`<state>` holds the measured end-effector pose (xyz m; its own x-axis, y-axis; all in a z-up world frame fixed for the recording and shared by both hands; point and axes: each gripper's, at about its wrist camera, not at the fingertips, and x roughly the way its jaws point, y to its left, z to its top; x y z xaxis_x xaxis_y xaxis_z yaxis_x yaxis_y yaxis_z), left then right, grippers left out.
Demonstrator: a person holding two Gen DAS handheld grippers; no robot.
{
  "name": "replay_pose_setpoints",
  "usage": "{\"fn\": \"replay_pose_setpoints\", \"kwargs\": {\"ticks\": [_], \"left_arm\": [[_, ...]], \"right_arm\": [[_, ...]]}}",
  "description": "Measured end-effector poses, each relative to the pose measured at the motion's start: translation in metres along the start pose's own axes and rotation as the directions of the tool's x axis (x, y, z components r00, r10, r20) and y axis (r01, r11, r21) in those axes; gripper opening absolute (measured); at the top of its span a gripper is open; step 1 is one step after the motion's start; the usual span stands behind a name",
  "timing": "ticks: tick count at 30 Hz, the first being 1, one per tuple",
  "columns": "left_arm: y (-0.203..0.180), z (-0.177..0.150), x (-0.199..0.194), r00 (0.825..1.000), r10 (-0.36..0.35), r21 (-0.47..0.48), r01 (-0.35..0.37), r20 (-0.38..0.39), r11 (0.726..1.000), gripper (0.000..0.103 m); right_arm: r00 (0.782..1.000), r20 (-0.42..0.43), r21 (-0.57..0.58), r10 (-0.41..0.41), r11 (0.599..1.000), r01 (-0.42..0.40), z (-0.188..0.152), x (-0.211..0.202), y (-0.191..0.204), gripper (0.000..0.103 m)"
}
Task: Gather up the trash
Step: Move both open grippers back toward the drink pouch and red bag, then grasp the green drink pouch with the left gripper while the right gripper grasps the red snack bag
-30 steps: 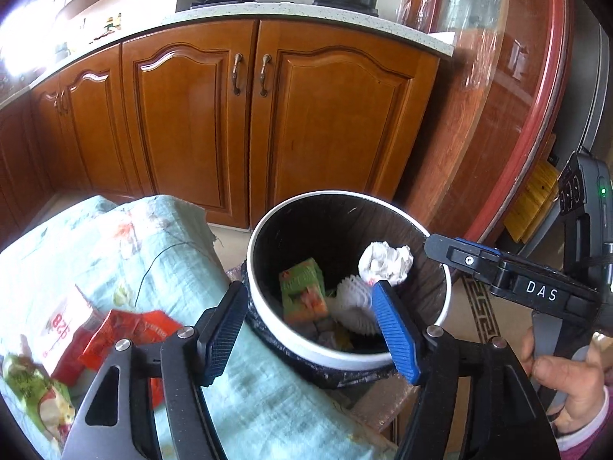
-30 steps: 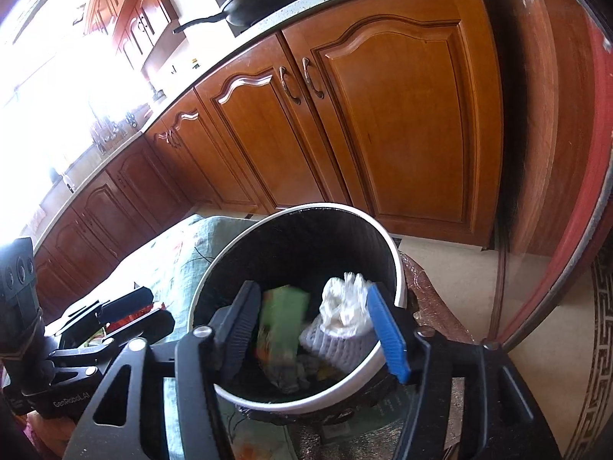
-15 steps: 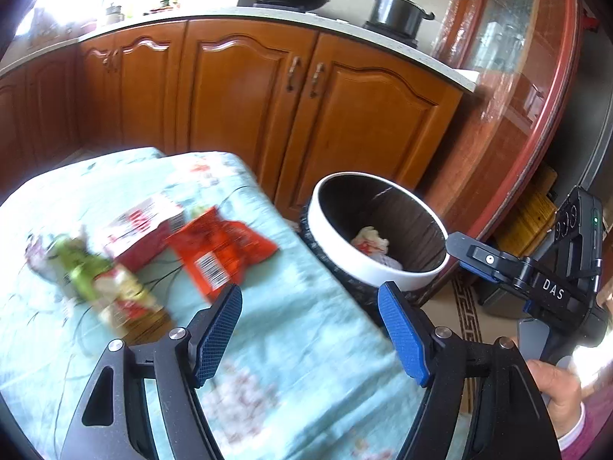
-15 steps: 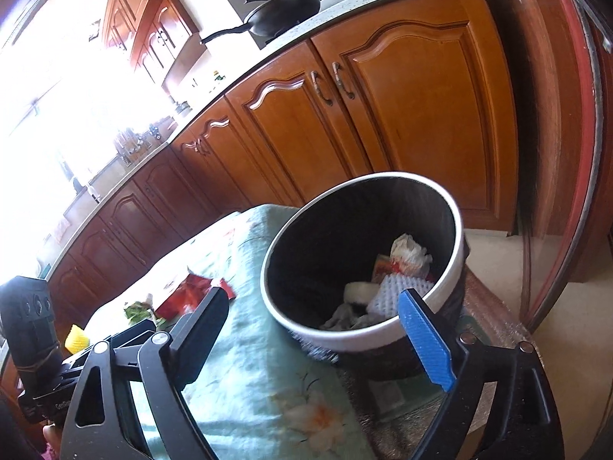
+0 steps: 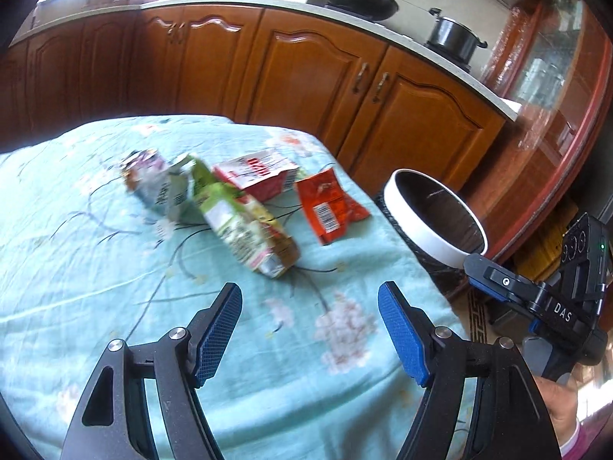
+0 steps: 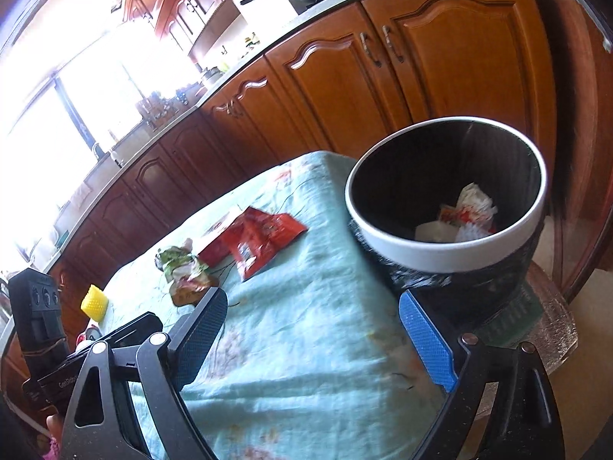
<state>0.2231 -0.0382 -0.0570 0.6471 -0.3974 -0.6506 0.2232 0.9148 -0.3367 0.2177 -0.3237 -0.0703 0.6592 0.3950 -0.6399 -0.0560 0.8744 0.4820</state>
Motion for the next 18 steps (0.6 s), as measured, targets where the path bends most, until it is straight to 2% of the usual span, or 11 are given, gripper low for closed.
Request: {"fn": "replay_pose_setpoints", "kwargs": {"ticks": [9, 18], "left_arm": [[0.026, -0.002, -0.017, 0.999, 0.035, -0.075, -0.034, 0.003, 0.997, 0.073], [0.036, 0.022, -0.005, 0.999, 0.034, -0.116, -0.034, -0.003, 0.993, 0.073]], "right_arm": [[1.000, -0.027, -0.067, 0.017, 0.998, -0.019, -0.009, 0.017, 0.031, 0.093], [0.998, -0.059, -0.098, 0.024, 0.995, -0.030, 0.002, 0.039, 0.040, 0.093]]}}
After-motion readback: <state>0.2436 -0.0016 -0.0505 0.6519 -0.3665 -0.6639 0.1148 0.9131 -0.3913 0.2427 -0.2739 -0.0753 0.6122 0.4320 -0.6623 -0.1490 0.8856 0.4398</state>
